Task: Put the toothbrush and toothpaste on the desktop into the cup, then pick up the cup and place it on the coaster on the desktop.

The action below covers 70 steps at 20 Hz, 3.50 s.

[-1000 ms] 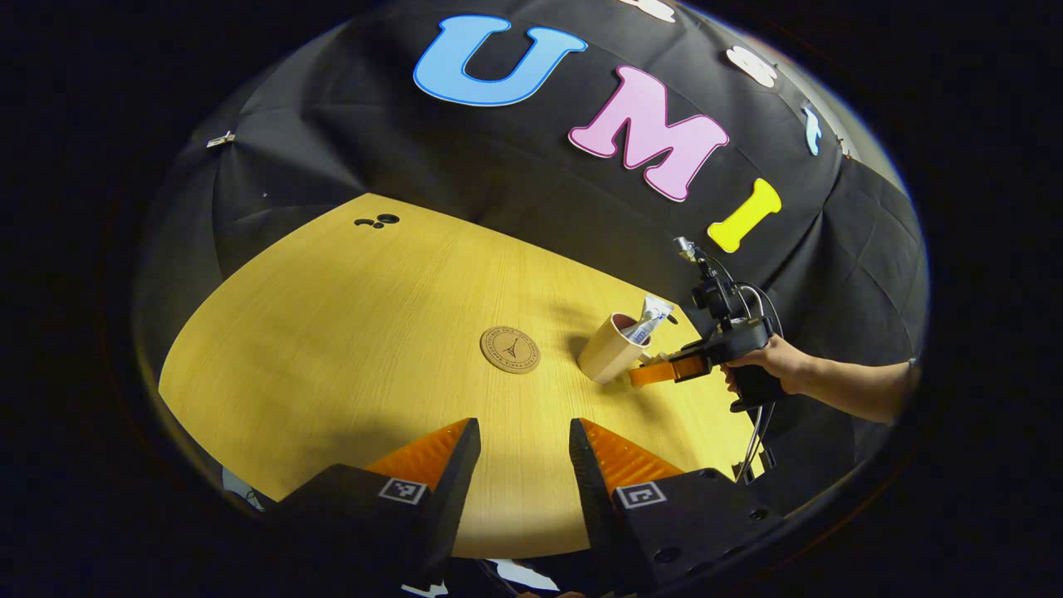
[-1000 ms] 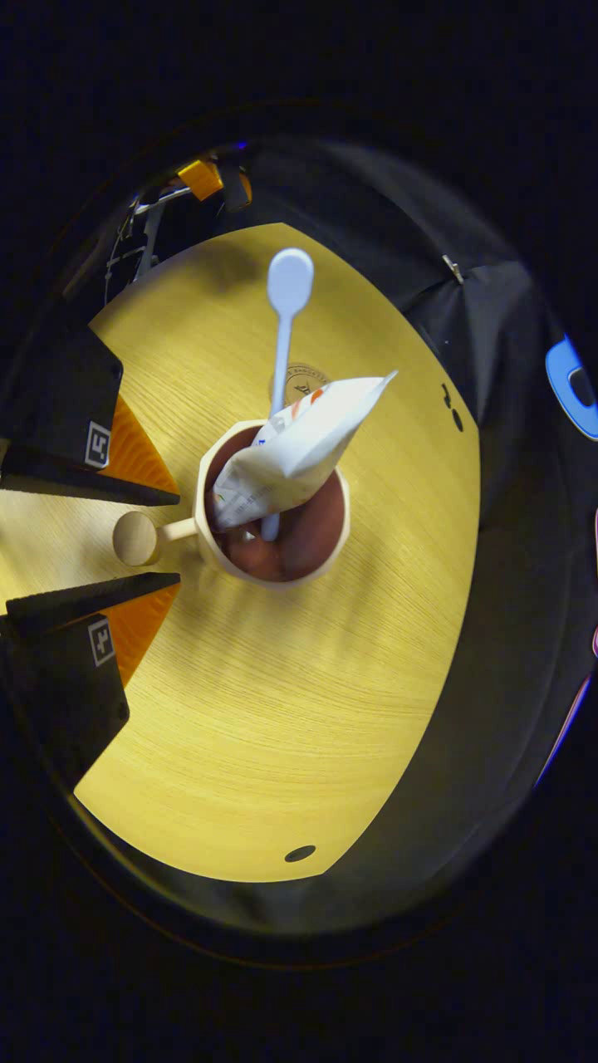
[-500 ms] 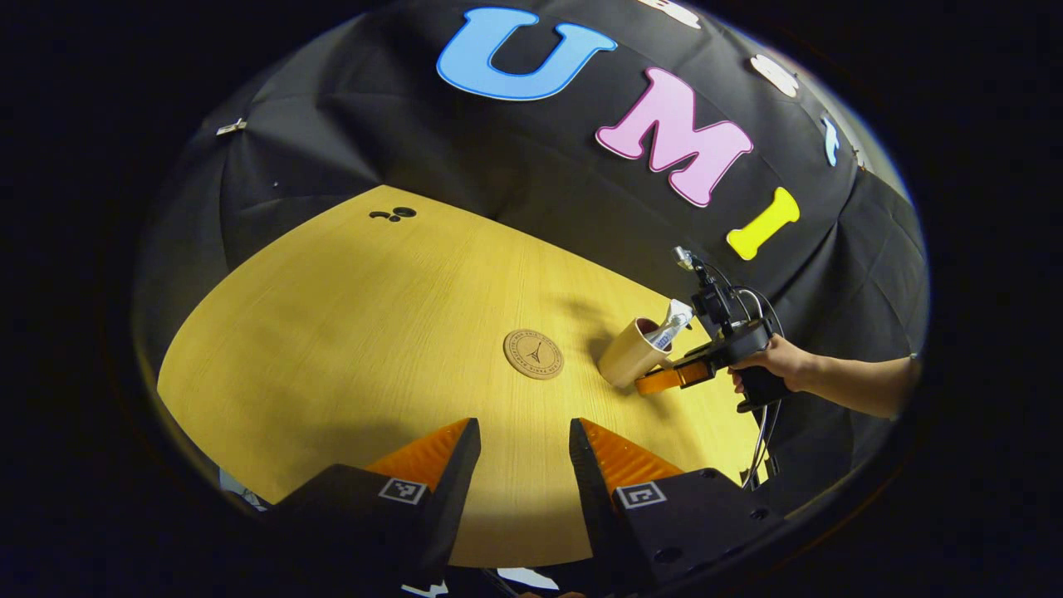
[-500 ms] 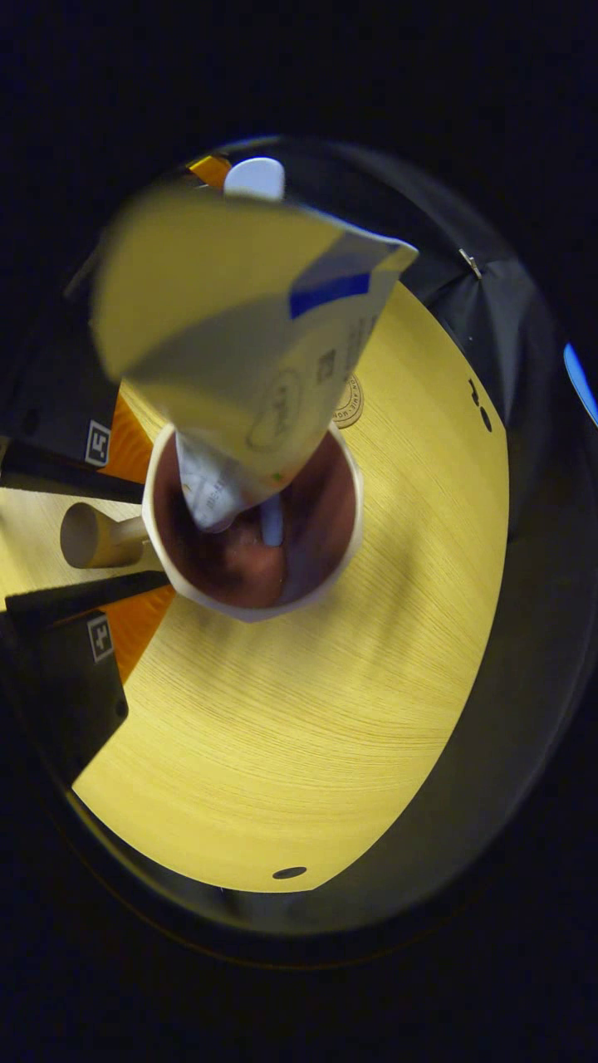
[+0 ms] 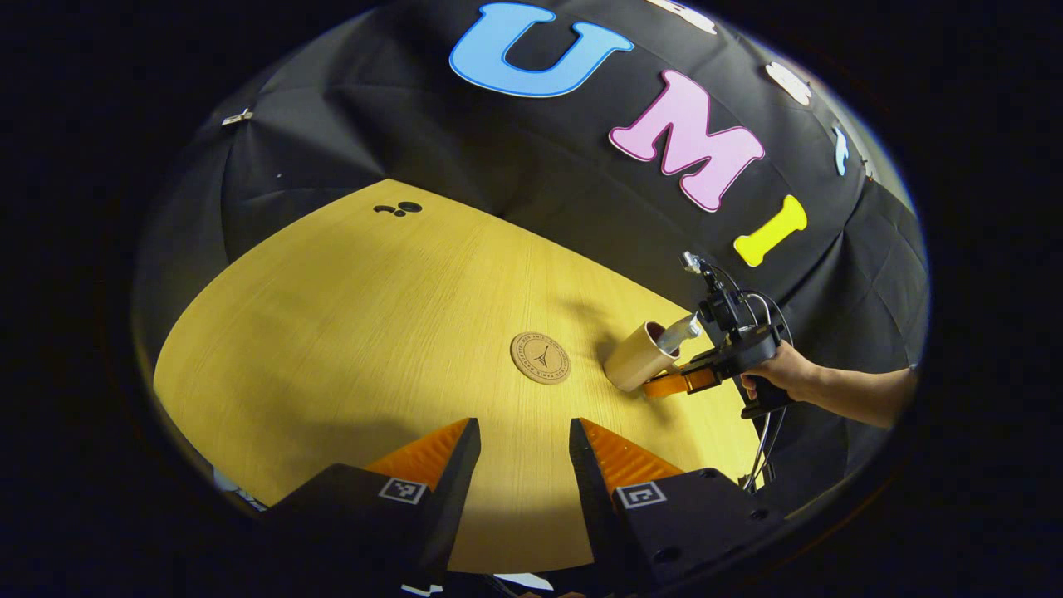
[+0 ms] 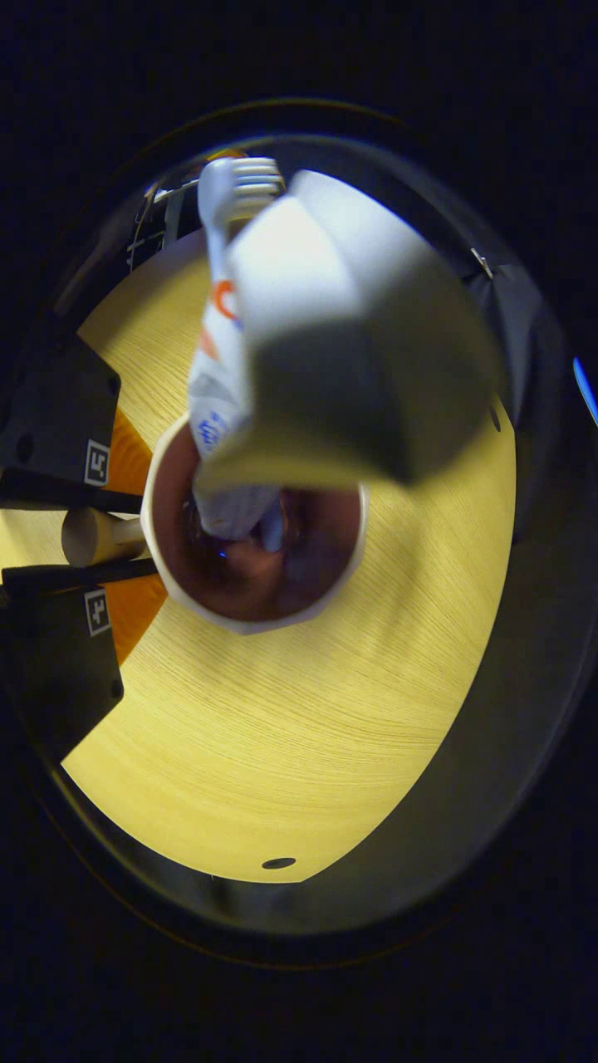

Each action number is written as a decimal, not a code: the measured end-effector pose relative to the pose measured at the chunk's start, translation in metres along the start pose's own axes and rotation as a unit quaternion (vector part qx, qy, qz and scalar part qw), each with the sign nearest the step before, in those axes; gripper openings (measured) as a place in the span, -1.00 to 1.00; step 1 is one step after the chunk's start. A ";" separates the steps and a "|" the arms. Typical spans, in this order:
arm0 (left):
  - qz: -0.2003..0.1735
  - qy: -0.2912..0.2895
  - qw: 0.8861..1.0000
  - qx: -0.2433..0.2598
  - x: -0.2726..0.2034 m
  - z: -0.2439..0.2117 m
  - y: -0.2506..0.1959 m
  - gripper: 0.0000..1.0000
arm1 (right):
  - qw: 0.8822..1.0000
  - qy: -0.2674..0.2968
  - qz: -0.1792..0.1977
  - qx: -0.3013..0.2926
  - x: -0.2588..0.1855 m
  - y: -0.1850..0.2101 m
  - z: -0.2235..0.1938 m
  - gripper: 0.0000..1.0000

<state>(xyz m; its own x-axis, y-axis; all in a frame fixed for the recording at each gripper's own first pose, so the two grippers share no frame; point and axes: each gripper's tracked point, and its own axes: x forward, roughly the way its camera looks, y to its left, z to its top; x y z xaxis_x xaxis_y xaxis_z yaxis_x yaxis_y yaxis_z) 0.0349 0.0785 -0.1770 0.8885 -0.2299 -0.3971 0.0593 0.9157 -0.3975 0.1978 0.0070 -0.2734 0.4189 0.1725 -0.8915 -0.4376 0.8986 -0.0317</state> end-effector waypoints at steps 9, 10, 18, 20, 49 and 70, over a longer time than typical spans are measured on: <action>0.006 -0.010 1.000 -0.005 -0.005 0.001 0.003 0.36 | 0.999 -0.032 0.033 0.003 -0.014 0.037 0.025 -0.43; 0.008 -0.012 1.000 -0.006 -0.006 0.004 0.004 0.36 | 0.999 -0.032 0.037 0.000 -0.014 0.043 0.029 -0.43; 0.029 -0.031 0.999 -0.024 -0.027 0.004 0.021 0.36 | 0.997 -0.033 0.063 -0.028 -0.006 0.088 0.065 -0.43; 0.036 -0.036 0.998 -0.031 -0.032 0.004 0.028 0.36 | 0.997 -0.032 0.066 -0.037 -0.003 0.097 0.072 -0.43; 0.072 -0.071 0.994 -0.050 -0.062 0.017 0.035 0.36 | 0.994 0.006 0.030 -0.101 0.023 0.125 0.079 -0.47; 0.073 -0.087 0.993 0.014 -0.082 0.035 -0.021 0.36 | 0.970 -0.233 0.056 -0.031 -0.141 0.121 0.111 0.48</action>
<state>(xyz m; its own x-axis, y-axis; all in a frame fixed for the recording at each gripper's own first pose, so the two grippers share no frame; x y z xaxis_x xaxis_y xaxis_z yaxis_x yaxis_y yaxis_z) -0.0232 0.0895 -0.1068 0.9536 -0.0350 -0.2989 -0.0665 0.9442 -0.3227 0.1745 0.1365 -0.1015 0.6748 0.4437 -0.5898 -0.5412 0.8408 0.0132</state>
